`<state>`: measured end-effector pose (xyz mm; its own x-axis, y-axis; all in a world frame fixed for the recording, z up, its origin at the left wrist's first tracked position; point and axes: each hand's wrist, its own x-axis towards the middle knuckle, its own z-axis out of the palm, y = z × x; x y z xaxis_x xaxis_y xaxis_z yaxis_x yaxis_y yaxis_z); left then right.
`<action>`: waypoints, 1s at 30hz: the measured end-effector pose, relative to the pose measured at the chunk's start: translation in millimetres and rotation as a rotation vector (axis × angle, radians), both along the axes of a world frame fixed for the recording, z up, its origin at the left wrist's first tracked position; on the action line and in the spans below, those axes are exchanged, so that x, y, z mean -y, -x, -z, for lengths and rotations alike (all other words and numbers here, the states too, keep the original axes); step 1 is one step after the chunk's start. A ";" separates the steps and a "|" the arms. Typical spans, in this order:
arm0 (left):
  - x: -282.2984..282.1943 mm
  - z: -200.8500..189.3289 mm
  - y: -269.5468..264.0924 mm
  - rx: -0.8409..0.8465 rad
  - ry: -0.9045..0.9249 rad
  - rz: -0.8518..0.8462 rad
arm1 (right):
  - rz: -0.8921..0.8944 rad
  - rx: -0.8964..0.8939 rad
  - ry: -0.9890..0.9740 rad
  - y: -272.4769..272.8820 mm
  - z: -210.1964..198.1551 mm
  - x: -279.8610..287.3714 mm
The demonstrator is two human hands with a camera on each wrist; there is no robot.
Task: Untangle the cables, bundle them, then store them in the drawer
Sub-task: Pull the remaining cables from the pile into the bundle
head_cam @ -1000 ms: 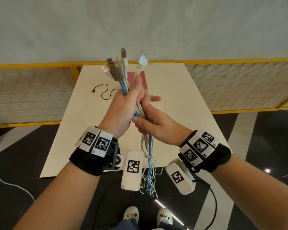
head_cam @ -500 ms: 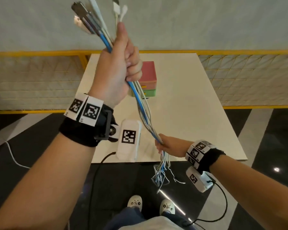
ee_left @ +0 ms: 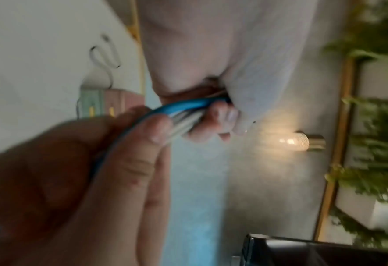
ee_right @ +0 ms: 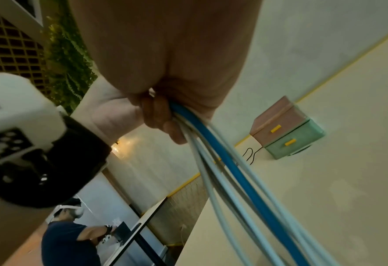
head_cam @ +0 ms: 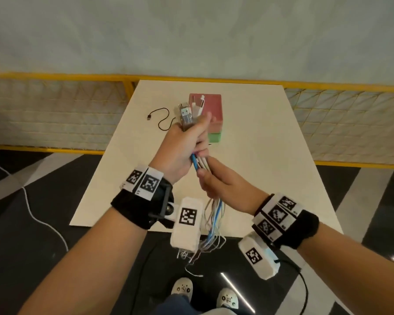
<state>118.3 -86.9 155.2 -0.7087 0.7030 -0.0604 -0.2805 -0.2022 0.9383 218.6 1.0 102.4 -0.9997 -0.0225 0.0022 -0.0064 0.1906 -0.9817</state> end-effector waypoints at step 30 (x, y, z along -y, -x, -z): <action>45.0 85.2 203.0 0.219 0.377 -0.438 | 0.129 0.378 -0.799 327.7 111.6 -33.4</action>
